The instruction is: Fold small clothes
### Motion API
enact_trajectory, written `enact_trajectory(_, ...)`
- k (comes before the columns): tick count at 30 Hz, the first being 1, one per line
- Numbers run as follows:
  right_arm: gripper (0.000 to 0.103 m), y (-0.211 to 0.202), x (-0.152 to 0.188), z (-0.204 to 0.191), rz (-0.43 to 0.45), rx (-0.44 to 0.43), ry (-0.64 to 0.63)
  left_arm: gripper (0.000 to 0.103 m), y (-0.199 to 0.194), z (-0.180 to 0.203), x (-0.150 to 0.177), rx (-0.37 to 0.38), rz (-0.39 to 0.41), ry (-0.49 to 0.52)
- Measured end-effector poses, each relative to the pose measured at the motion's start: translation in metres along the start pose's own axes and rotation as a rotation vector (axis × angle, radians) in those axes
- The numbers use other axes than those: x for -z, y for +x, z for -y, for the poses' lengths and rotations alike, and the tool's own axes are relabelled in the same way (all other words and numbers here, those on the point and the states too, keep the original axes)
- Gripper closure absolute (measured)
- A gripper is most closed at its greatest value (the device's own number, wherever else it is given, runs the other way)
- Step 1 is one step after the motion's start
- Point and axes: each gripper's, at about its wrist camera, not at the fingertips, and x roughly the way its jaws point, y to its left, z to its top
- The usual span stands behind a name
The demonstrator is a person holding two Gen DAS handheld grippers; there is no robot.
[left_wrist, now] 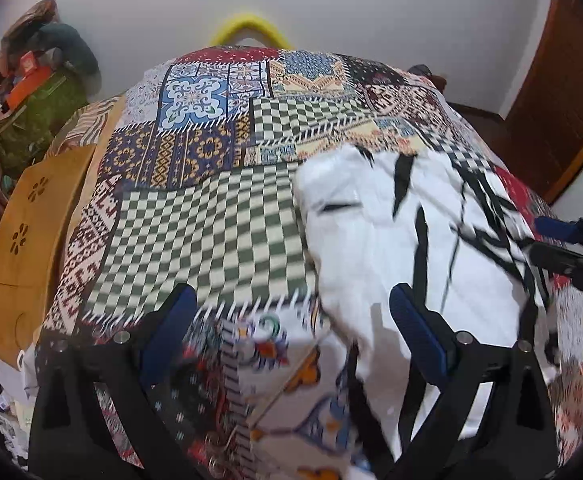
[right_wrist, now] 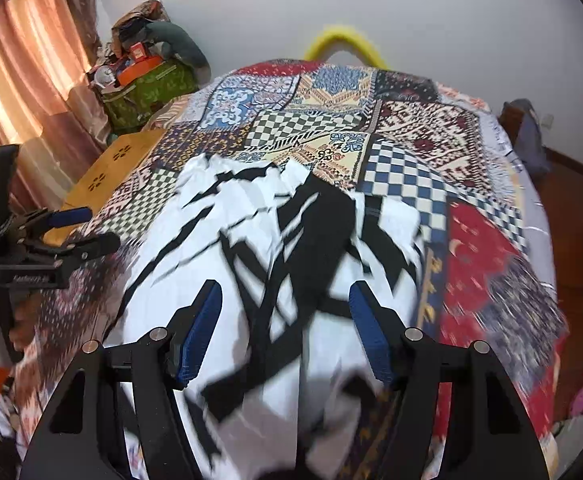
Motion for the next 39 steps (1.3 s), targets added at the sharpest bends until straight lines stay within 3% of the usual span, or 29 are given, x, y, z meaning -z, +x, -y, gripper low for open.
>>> enact_trajectory(3,0.049,0.020,-0.012,0.003,-0.020,0.001,0.010,0.005,0.017,0.003,-0.007,0.001,-0.005,-0.007)
enact_trajectory(6,0.070,0.037,-0.019,0.000,-0.061,0.028,-0.050,0.012,0.039,0.006,-0.010,0.015,-0.046,0.001)
enact_trajectory(9,0.086,0.049,-0.013,-0.010,-0.086,0.127,-0.175,0.021,0.064,0.009,-0.004,-0.043,-0.087,0.033)
enact_trajectory(11,0.089,0.054,-0.009,-0.006,-0.093,0.158,-0.189,0.020,0.074,0.006,0.002,-0.058,-0.082,0.037)
enact_trajectory(14,0.089,0.057,-0.009,0.005,-0.098,0.141,-0.143,0.020,0.076,0.000,0.006,-0.059,-0.081,0.005)
enact_trajectory(20,0.088,0.040,-0.012,0.002,-0.098,0.130,-0.151,0.021,0.054,-0.001,0.005,-0.154,-0.064,0.025)
enact_trajectory(24,0.074,0.005,-0.006,-0.011,-0.019,0.123,-0.169,0.021,0.025,0.000,0.002,-0.038,-0.034,-0.007)
enact_trajectory(26,0.057,-0.008,-0.001,-0.020,0.030,0.094,-0.187,0.021,0.011,0.007,0.002,0.016,-0.012,-0.007)
enact_trajectory(28,0.056,-0.019,0.007,-0.030,0.051,0.044,-0.198,0.021,0.005,0.018,0.003,0.065,-0.008,0.001)
enact_trajectory(31,0.057,-0.014,0.020,-0.039,0.005,-0.021,-0.182,0.021,0.009,0.037,0.009,0.105,-0.036,0.031)
enact_trajectory(36,0.056,0.015,0.050,-0.040,-0.097,0.009,-0.183,0.021,0.040,0.057,0.041,0.060,-0.149,0.105)
enact_trajectory(39,0.057,0.016,0.062,-0.034,-0.110,0.004,-0.156,0.014,0.038,0.052,0.057,0.041,-0.130,0.126)
